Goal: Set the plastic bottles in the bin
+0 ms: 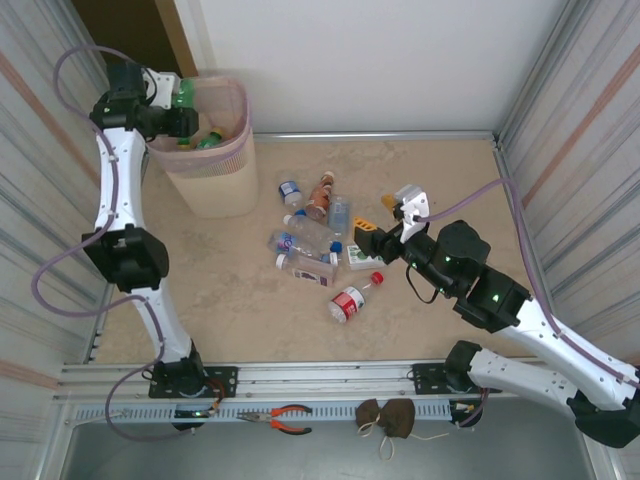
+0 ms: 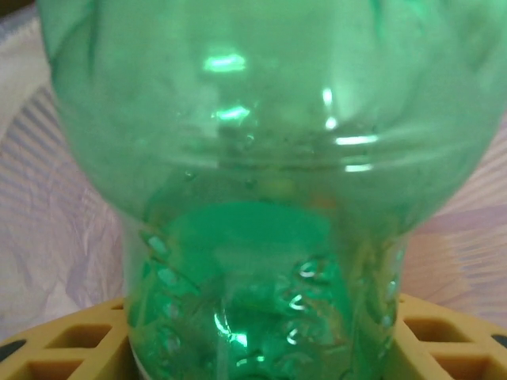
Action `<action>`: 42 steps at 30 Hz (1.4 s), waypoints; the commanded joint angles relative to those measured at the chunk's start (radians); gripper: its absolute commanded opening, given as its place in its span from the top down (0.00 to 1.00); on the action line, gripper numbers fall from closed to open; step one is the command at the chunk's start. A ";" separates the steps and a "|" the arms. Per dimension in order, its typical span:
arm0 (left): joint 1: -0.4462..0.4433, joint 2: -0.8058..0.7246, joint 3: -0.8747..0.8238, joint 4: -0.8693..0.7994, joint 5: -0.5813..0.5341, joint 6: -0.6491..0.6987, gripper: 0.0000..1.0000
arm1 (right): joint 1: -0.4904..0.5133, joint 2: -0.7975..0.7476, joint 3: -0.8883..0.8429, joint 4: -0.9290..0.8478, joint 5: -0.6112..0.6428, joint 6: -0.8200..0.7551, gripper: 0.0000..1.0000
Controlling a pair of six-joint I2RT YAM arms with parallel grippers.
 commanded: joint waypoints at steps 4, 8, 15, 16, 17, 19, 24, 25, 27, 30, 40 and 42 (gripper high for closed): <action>0.007 0.070 0.041 -0.118 -0.056 0.036 0.45 | -0.035 0.000 0.020 -0.002 -0.041 0.026 0.29; 0.007 0.132 0.042 -0.160 -0.071 0.041 0.44 | -0.049 -0.003 0.012 -0.002 -0.055 0.035 0.29; 0.007 0.252 0.115 -0.277 -0.080 0.055 0.41 | -0.078 -0.003 -0.003 0.003 -0.074 0.050 0.29; 0.007 0.259 0.120 -0.283 -0.077 0.054 0.41 | -0.081 -0.003 -0.001 0.003 -0.079 0.051 0.29; 0.007 0.262 0.117 -0.284 -0.075 0.054 0.40 | -0.084 -0.002 -0.001 0.004 -0.082 0.052 0.29; 0.007 0.255 0.114 -0.278 -0.061 0.048 0.36 | -0.091 -0.002 0.000 0.005 -0.088 0.055 0.29; 0.007 0.190 0.105 -0.234 -0.012 0.025 0.26 | -0.096 -0.003 0.006 0.003 -0.092 0.055 0.29; 0.007 0.174 0.106 -0.225 -0.008 0.018 0.25 | -0.097 -0.003 0.007 0.003 -0.092 0.057 0.29; 0.007 0.147 0.105 -0.209 0.002 0.008 0.23 | -0.097 -0.006 0.006 -0.001 -0.090 0.063 0.29; 0.007 0.108 0.110 -0.194 0.017 -0.005 0.21 | -0.097 -0.008 0.004 -0.016 -0.074 0.090 0.29; 0.007 0.000 0.109 -0.169 0.085 -0.036 0.20 | -0.112 0.039 -0.006 -0.145 0.012 0.427 0.27; 0.007 -0.019 0.108 -0.164 0.105 -0.043 0.20 | -0.114 0.043 -0.019 -0.172 0.023 0.517 0.26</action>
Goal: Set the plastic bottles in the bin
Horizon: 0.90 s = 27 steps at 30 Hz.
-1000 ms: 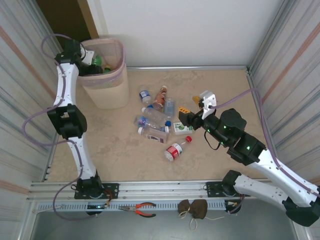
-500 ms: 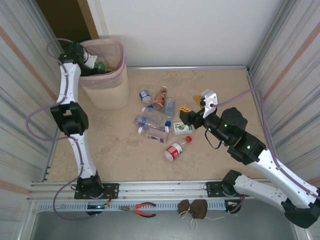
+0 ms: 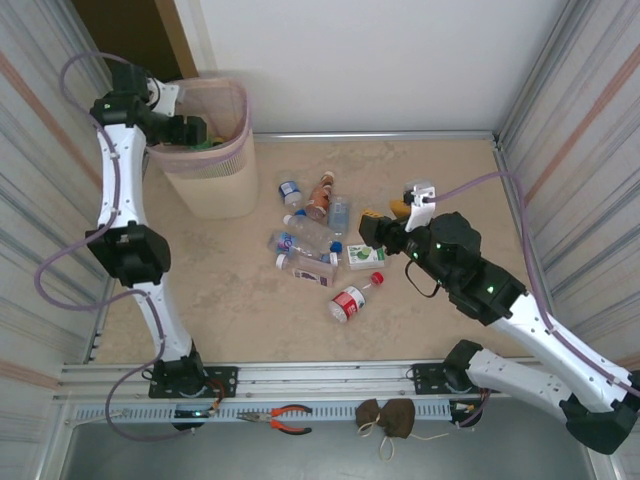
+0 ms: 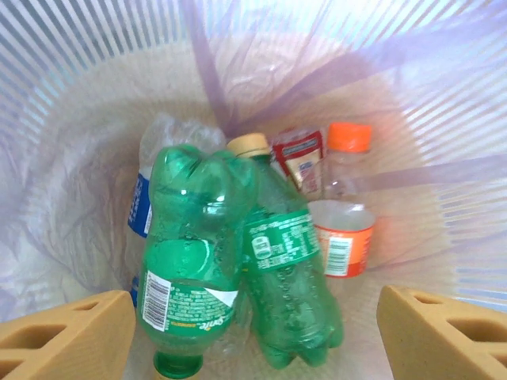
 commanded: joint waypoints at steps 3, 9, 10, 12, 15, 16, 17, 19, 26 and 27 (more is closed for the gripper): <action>0.006 -0.081 0.001 0.031 0.087 -0.033 0.21 | -0.012 -0.001 -0.045 -0.095 0.051 0.306 0.25; 0.001 -0.189 -0.117 0.117 0.178 -0.070 0.22 | -0.059 -0.013 -0.098 -0.186 0.035 0.530 0.25; -0.002 -0.207 -0.137 0.130 0.190 -0.075 0.22 | -0.071 -0.012 -0.103 -0.209 0.029 0.568 0.26; -0.010 -0.249 -0.183 0.158 0.216 -0.084 0.22 | -0.097 -0.011 -0.119 -0.248 -0.003 0.636 0.27; -0.032 -0.302 -0.246 0.192 0.236 -0.093 0.23 | -0.135 -0.007 -0.158 -0.270 -0.046 0.726 0.27; -0.041 -0.316 -0.265 0.197 0.236 -0.094 0.22 | -0.145 -0.002 -0.169 -0.281 -0.058 0.752 0.27; -0.054 -0.334 -0.288 0.205 0.237 -0.094 0.22 | -0.159 0.002 -0.181 -0.291 -0.076 0.809 0.28; -0.077 -0.365 -0.335 0.224 0.240 -0.099 0.22 | -0.182 0.018 -0.207 -0.301 -0.112 0.863 0.29; -0.167 -0.480 -0.516 0.320 0.236 -0.136 0.22 | -0.259 0.128 -0.266 -0.284 -0.237 0.940 0.34; -0.181 -0.492 -0.537 0.332 0.237 -0.139 0.22 | -0.269 0.145 -0.265 -0.279 -0.258 0.940 0.34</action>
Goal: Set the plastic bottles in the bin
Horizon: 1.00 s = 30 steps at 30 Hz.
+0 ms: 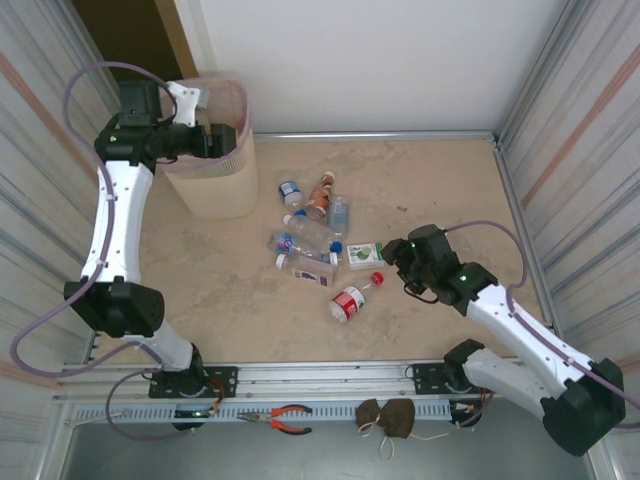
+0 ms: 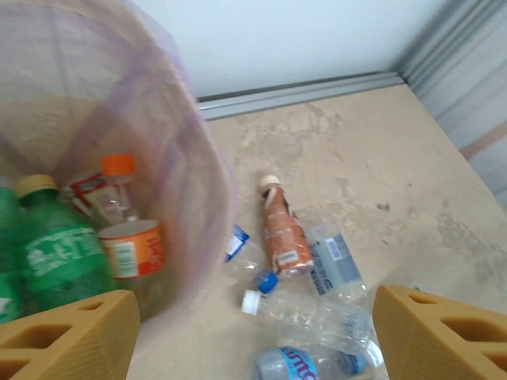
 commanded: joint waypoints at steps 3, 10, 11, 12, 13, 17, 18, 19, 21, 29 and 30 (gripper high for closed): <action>-0.059 -0.082 -0.094 0.084 0.010 -0.037 0.22 | -0.035 0.103 0.002 0.001 -0.114 0.064 0.34; -0.111 -0.113 -0.170 0.111 0.000 -0.050 0.22 | -0.053 0.269 0.069 -0.073 -0.146 0.127 0.37; -0.115 -0.115 -0.178 0.114 -0.001 -0.051 0.22 | -0.054 0.293 0.076 -0.069 -0.155 0.127 0.38; -0.118 -0.116 -0.184 0.117 -0.002 -0.053 0.22 | -0.051 0.310 0.082 -0.066 -0.163 0.126 0.39; -0.122 -0.117 -0.191 0.119 -0.003 -0.054 0.22 | -0.052 0.331 0.088 -0.063 -0.169 0.127 0.40; -0.138 -0.121 -0.209 0.123 -0.007 -0.052 0.22 | -0.054 0.394 0.111 -0.048 -0.176 0.128 0.42; -0.145 -0.121 -0.211 0.121 -0.007 -0.050 0.22 | -0.054 0.409 0.119 -0.045 -0.179 0.129 0.43; -0.148 -0.120 -0.214 0.122 -0.006 -0.049 0.22 | -0.054 0.425 0.126 -0.042 -0.182 0.127 0.43; -0.153 -0.121 -0.217 0.121 -0.009 -0.047 0.22 | -0.054 0.455 0.137 -0.039 -0.187 0.128 0.43; -0.168 -0.132 -0.247 0.139 -0.016 -0.054 0.22 | -0.060 0.551 0.171 -0.014 -0.206 0.125 0.45; -0.168 -0.134 -0.251 0.141 -0.018 -0.053 0.22 | -0.063 0.562 0.172 -0.014 -0.202 0.125 0.45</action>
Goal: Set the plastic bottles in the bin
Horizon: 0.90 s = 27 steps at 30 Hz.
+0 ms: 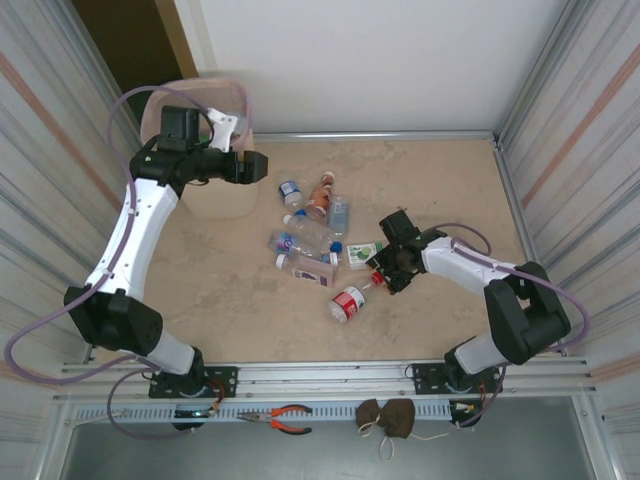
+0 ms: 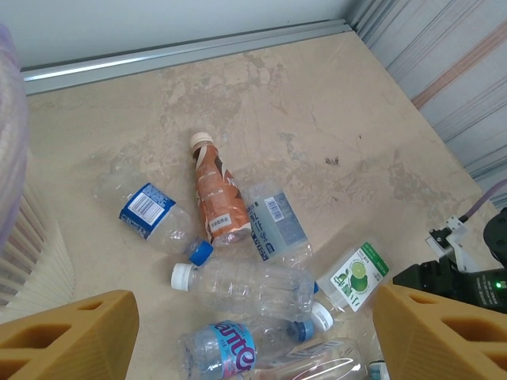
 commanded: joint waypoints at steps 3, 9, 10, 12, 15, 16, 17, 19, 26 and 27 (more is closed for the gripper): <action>-0.009 -0.045 -0.021 0.032 -0.009 -0.011 0.22 | -0.013 0.055 0.028 0.005 -0.003 0.025 0.46; -0.010 -0.050 -0.031 0.034 -0.005 -0.011 0.22 | -0.019 0.100 0.006 0.036 -0.029 0.036 0.51; -0.010 -0.051 -0.033 0.034 -0.006 -0.011 0.22 | -0.019 0.101 0.000 0.040 -0.028 0.041 0.53; -0.011 -0.057 -0.036 0.034 -0.005 -0.011 0.22 | -0.019 0.093 -0.015 0.044 -0.023 0.049 0.57; -0.011 -0.063 -0.039 0.034 -0.006 -0.011 0.22 | -0.019 0.067 -0.034 0.045 -0.011 0.061 0.61; -0.011 -0.065 -0.041 0.034 -0.004 -0.011 0.22 | -0.020 0.056 -0.040 0.044 -0.008 0.064 0.63; -0.012 -0.068 -0.041 0.035 -0.005 -0.014 0.22 | -0.021 0.043 -0.045 0.042 -0.002 0.067 0.65; -0.012 -0.073 -0.046 0.037 -0.002 -0.015 0.22 | -0.021 0.015 -0.051 0.030 0.009 0.071 0.67; -0.038 -0.101 -0.080 0.095 0.062 -0.016 0.22 | -0.021 -0.147 -0.051 -0.050 0.102 0.047 0.77; -0.041 -0.106 -0.090 0.117 0.086 -0.022 0.22 | -0.020 -0.170 -0.044 -0.063 0.123 0.029 0.79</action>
